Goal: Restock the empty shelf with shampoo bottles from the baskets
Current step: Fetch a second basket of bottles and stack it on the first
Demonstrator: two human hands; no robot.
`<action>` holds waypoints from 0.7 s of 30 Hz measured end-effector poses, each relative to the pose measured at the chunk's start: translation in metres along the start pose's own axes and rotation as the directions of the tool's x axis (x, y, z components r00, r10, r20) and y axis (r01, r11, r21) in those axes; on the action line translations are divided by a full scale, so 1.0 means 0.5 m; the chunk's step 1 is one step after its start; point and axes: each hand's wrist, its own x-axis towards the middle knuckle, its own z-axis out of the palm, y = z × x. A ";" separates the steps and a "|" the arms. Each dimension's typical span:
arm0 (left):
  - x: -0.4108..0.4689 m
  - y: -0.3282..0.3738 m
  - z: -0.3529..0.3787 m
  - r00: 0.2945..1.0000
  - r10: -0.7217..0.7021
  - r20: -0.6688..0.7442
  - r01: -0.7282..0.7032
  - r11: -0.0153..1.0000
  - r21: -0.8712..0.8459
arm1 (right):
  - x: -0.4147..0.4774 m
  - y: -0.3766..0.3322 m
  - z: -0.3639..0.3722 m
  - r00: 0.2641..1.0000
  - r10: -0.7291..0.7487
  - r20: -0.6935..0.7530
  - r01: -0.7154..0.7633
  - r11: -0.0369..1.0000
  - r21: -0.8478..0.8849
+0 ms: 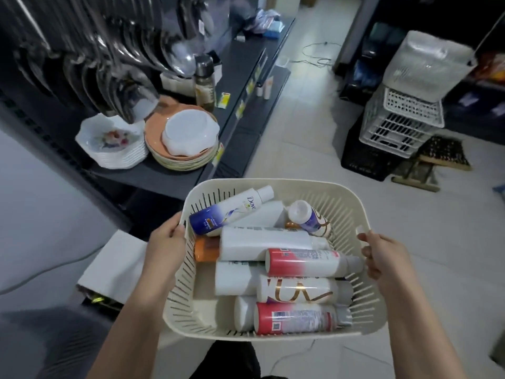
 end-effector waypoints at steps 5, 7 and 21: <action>0.078 0.083 0.117 0.991 0.017 0.136 -0.021 0.999 0.025 | 0.072 -0.017 -0.047 0.991 0.083 -0.108 -0.069 0.990 0.125; 0.098 0.120 0.162 0.984 0.026 0.173 -0.037 0.998 0.060 | 0.095 -0.021 -0.064 0.984 0.103 -0.146 -0.076 0.980 0.184; 0.207 0.327 0.571 0.945 0.019 0.325 -0.050 0.995 0.088 | 0.408 -0.111 -0.221 0.963 0.158 -0.220 -0.105 0.966 0.236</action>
